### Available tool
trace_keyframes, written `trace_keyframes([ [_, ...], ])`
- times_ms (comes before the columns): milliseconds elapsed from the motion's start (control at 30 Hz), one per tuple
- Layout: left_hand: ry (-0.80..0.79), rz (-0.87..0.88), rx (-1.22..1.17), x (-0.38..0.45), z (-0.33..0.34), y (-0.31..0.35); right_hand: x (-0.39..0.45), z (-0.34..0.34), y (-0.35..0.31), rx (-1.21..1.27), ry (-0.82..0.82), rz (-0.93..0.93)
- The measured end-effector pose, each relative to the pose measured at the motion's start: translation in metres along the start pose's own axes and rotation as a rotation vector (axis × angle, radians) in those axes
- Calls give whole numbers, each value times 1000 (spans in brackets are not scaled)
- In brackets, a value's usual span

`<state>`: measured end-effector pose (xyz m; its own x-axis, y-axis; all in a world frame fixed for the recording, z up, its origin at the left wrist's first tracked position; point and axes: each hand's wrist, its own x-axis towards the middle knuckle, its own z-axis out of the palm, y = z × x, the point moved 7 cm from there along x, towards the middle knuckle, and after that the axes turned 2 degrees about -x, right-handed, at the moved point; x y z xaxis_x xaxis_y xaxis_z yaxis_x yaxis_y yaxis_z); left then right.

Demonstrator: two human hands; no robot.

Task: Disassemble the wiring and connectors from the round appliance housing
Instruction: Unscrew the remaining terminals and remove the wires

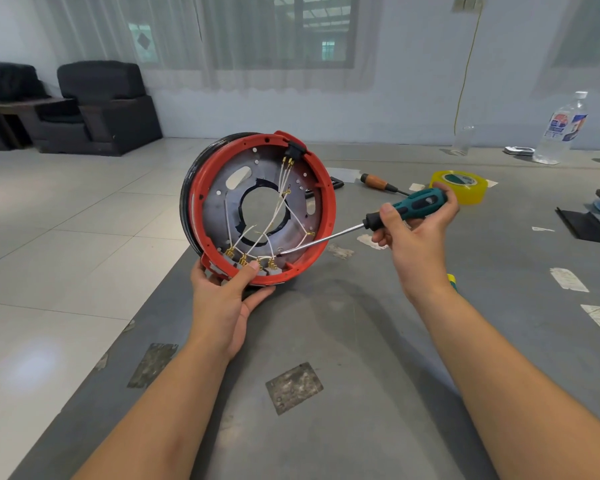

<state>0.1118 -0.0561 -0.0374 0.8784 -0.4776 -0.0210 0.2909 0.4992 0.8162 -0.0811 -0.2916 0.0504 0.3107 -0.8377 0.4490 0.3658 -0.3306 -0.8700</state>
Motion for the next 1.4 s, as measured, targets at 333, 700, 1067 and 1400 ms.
trace_keyframes([
  [333, 4, -18, 8, 3, -2, -2, 0, 10, -12, 28, -164, -16],
  [700, 12, -26, -1, 2, -1, -1, -1, 12, -18, 59, -193, -43],
  [1067, 8, -41, 28, 0, 0, -1, -10, 20, -45, -43, -302, -86],
  [1400, -1, -26, 34, -5, 2, 3, -11, 1, -71, -257, -302, -98],
])
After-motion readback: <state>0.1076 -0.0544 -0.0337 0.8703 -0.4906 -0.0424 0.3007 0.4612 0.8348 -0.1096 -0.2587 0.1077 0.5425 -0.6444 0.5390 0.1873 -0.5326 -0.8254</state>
